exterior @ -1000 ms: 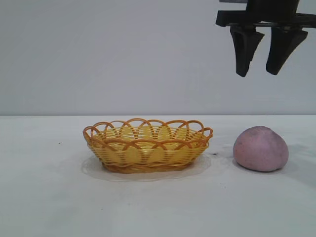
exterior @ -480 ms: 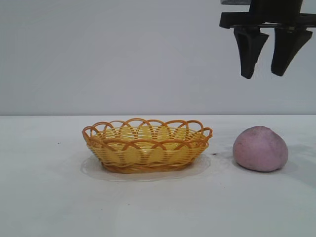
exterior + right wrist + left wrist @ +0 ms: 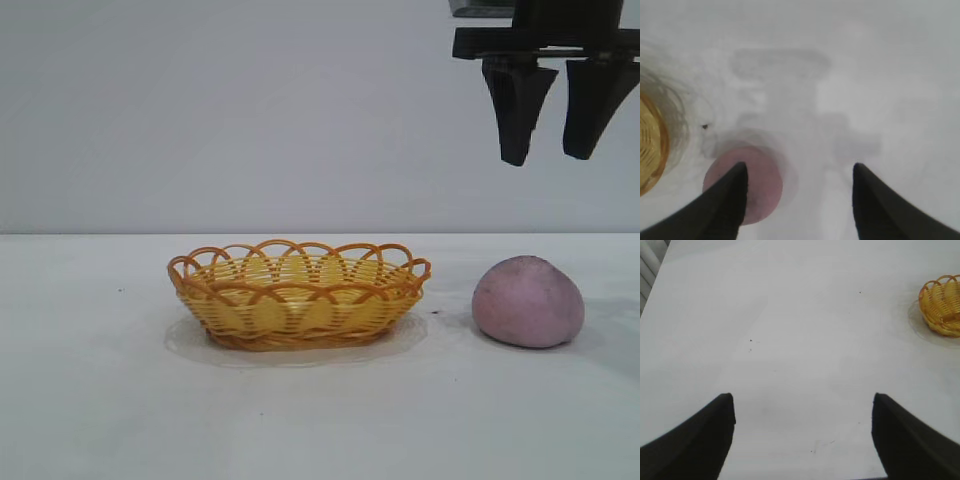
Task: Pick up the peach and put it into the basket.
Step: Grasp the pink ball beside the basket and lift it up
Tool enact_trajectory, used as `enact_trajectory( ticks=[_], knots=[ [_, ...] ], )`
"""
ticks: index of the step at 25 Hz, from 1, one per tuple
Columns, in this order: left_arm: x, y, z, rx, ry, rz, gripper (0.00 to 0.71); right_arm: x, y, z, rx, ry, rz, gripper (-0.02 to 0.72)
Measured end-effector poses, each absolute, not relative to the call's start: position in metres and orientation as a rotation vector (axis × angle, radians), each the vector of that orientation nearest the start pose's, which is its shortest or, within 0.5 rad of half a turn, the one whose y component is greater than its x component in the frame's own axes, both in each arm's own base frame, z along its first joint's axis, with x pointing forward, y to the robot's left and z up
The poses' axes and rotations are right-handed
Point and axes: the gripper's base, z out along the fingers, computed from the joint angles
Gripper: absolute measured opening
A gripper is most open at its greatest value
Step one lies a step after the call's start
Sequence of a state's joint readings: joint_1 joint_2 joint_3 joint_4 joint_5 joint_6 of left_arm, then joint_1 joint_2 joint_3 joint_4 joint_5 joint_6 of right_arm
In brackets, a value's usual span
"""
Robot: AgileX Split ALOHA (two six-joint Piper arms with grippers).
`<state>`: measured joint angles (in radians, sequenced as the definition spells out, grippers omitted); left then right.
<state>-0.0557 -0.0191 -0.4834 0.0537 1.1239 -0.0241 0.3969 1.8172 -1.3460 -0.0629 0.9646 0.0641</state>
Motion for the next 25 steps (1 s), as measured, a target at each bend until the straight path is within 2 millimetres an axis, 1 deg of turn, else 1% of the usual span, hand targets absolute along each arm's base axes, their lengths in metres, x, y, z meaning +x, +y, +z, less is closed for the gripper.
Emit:
enact_trajectory(
  ticks=[4, 8, 13, 15, 21, 23, 25],
  knots=[
    [-0.009, 0.005, 0.268, -0.005, 2.104, 0.039, 0.530, 0.337, 0.142, 0.225, -0.548, 2.872, -0.007, 0.384],
    [-0.009, 0.005, 0.268, -0.005, 2.104, 0.039, 0.530, 0.329, 0.151, 0.224, -0.601, 2.903, -0.018, 0.384],
    [-0.009, 0.005, 0.268, -0.005, 2.103, 0.041, 0.530, 0.313, 0.171, 0.224, -0.714, 2.933, -0.035, 0.384],
    [-0.009, 0.005, 0.268, -0.006, 2.103, 0.042, 0.530, 0.310, 0.176, 0.224, -0.738, 2.937, -0.038, 0.384],
    [-0.009, 0.005, 0.268, -0.006, 2.102, 0.046, 0.530, 0.310, 0.176, 0.222, -0.753, 2.935, -0.064, 0.384],
    [-0.009, 0.005, 0.268, -0.006, 2.102, 0.046, 0.530, 0.309, 0.175, 0.216, -0.751, 2.945, -0.067, 0.384],
    [-0.009, 0.005, 0.268, -0.006, 2.102, 0.046, 0.530, 0.309, 0.175, 0.205, -0.756, 2.967, -0.077, 0.384]
  ],
)
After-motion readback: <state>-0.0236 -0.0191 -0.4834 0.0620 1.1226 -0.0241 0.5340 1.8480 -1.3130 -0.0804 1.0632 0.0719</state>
